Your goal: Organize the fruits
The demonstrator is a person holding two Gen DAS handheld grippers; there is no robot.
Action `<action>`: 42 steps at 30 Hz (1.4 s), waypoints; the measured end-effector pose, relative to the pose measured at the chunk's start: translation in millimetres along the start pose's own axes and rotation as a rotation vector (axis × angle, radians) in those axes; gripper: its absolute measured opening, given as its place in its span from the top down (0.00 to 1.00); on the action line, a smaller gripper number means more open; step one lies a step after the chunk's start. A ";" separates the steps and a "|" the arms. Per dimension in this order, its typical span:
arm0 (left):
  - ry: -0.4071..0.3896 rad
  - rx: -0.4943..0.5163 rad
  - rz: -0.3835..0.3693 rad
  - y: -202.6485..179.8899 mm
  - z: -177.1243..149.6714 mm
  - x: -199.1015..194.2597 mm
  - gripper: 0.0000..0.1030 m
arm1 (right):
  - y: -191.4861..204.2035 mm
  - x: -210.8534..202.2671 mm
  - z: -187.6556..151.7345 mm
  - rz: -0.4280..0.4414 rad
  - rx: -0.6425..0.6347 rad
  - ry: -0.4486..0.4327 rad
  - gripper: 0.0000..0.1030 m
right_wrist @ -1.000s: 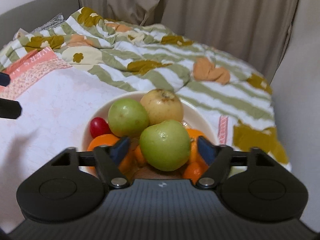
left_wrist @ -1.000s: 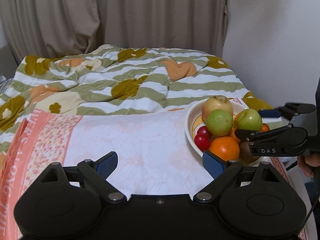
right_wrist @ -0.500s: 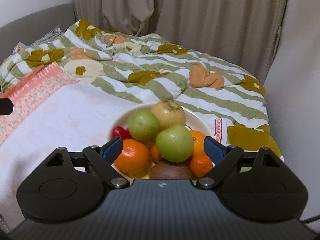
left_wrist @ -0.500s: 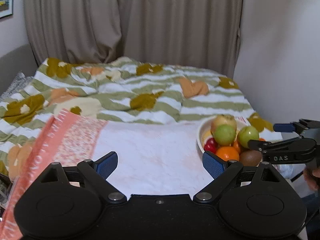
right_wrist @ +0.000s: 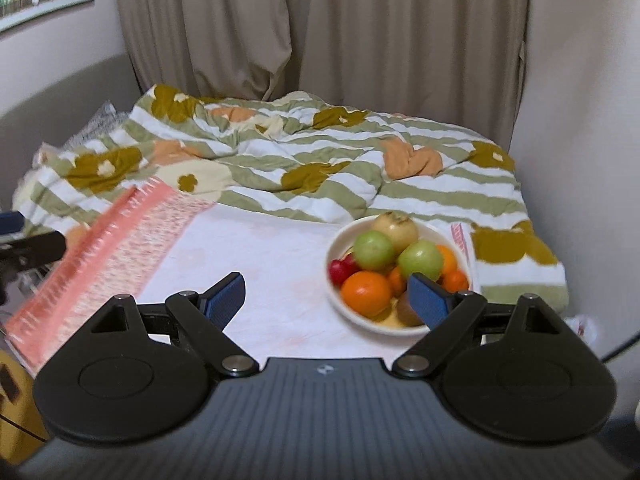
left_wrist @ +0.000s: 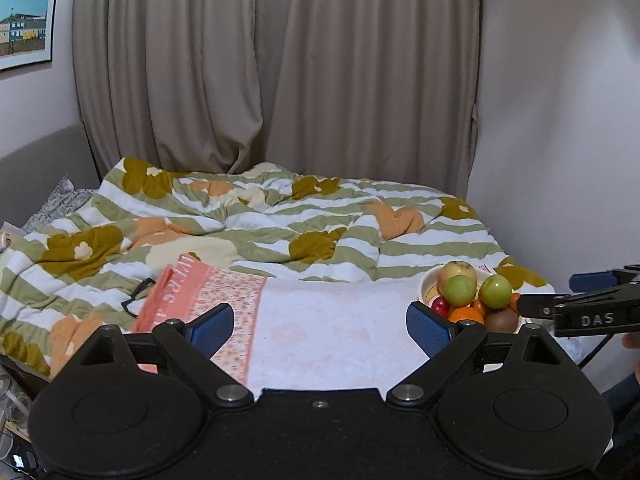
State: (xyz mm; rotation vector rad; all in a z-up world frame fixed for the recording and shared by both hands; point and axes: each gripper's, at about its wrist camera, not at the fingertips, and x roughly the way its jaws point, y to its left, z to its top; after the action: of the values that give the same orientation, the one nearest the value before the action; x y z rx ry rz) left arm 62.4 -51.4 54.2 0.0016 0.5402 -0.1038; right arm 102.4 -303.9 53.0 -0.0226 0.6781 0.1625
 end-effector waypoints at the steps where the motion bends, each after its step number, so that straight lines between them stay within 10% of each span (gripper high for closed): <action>1: -0.004 0.003 0.001 2.8 -2.8 -5.7 0.07 | 3.7 -7.2 -3.4 -0.005 0.010 -0.003 0.00; 42: 0.034 0.049 0.025 22.8 -32.3 -34.9 0.00 | 30.2 -66.7 -54.8 -0.129 0.106 0.041 0.00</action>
State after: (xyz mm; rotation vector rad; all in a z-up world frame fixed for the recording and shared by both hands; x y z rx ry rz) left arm 18.3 -24.3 43.8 0.0579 0.5709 -0.0928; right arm 12.4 -287.6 53.0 0.0323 0.7230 0.0018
